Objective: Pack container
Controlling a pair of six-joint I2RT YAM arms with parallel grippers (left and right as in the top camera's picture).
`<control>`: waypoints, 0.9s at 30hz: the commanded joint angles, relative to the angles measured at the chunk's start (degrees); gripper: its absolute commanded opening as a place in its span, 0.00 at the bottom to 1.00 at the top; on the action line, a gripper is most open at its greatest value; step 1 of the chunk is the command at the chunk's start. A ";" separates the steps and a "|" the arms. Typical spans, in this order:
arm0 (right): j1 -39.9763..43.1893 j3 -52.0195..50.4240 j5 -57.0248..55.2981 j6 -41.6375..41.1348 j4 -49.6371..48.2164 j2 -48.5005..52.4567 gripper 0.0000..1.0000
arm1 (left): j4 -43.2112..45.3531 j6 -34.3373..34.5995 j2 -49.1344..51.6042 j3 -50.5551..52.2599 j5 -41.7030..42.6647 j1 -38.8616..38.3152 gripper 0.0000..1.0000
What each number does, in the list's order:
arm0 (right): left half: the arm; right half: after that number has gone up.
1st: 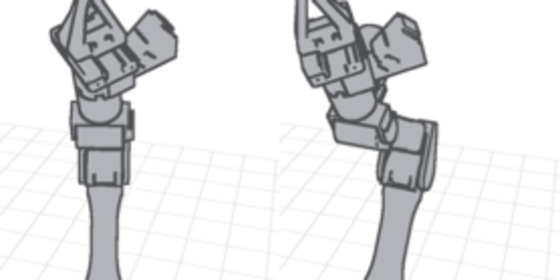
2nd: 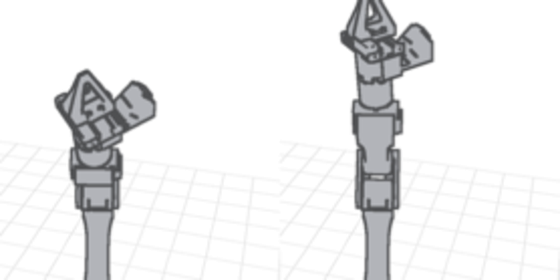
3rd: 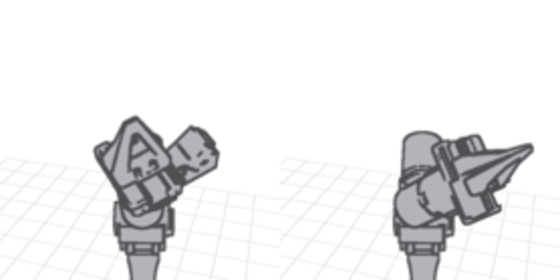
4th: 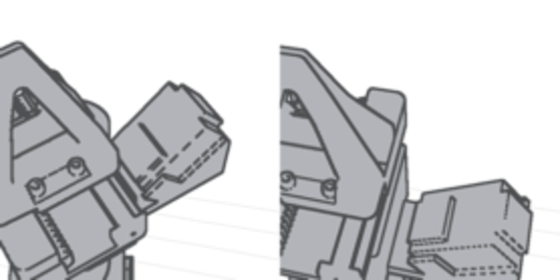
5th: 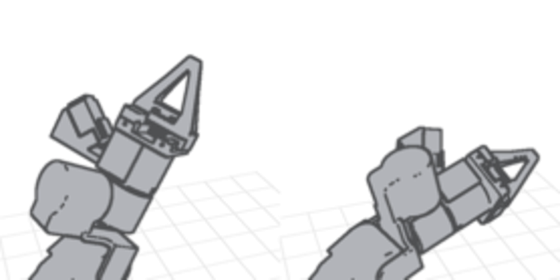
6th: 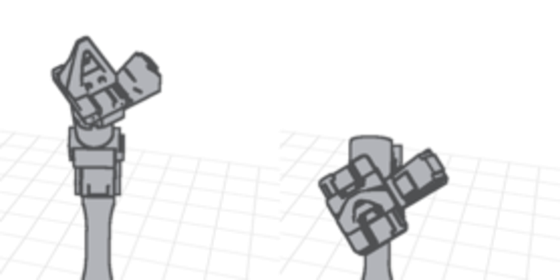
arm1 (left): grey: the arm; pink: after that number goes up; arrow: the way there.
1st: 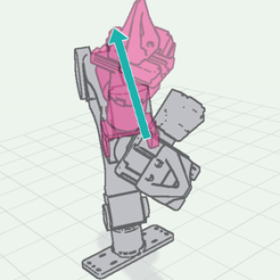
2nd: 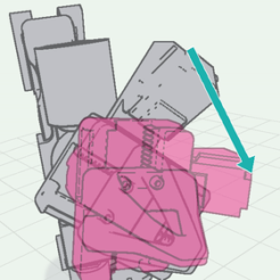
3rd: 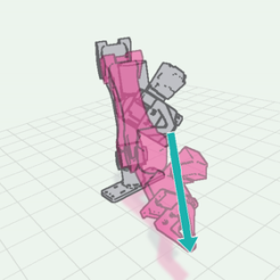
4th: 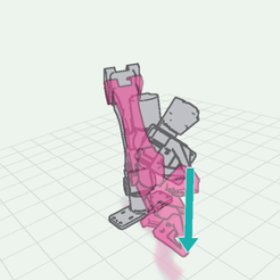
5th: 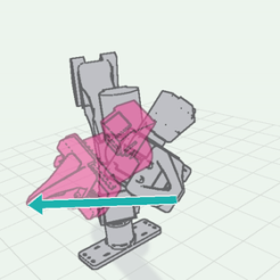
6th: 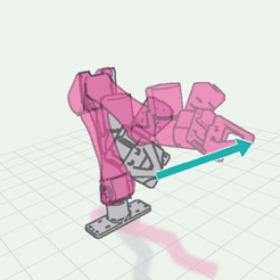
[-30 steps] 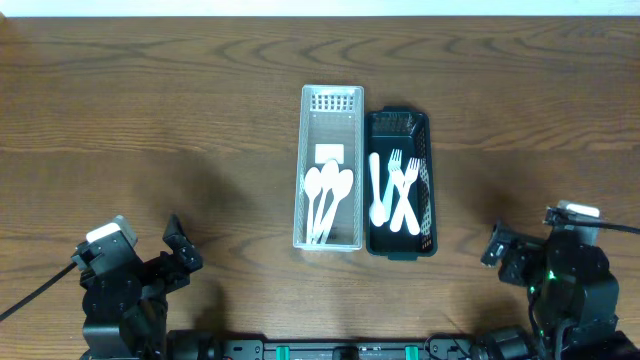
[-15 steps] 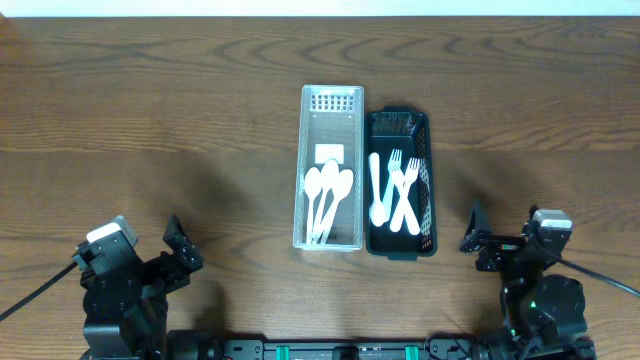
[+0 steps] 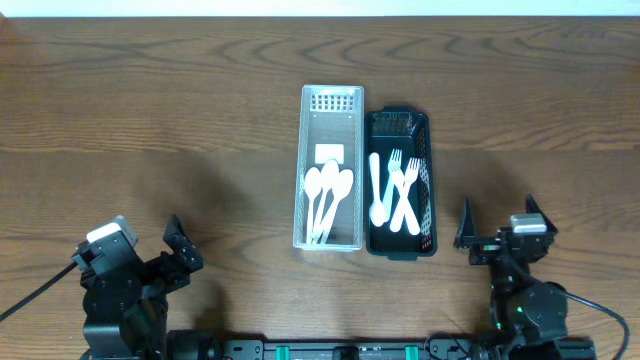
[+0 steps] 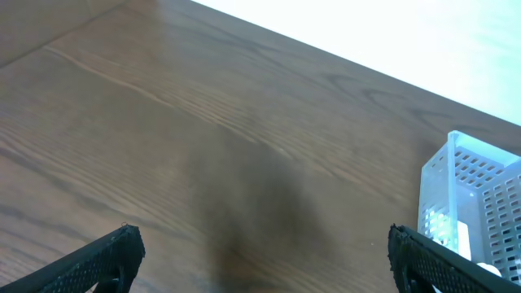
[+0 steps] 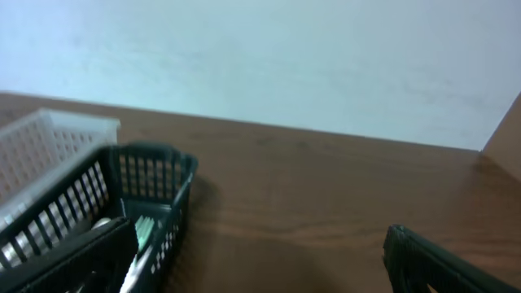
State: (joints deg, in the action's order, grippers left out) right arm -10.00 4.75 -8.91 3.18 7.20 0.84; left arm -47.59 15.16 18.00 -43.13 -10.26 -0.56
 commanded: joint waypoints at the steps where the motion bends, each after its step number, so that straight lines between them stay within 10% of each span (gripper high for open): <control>1: 0.79 -2.47 0.35 0.24 -0.85 -0.57 0.99 | 0.02 -0.33 -0.15 0.17 0.15 -0.17 0.98; 27: 2.27 -3.58 0.15 -1.42 -2.08 -0.52 0.99 | 0.02 -0.33 -0.15 0.17 0.15 -0.17 0.98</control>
State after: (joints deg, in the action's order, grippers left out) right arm -8.25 1.65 -8.78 2.55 5.28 0.73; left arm -47.59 15.16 18.00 -43.13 -10.26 -0.56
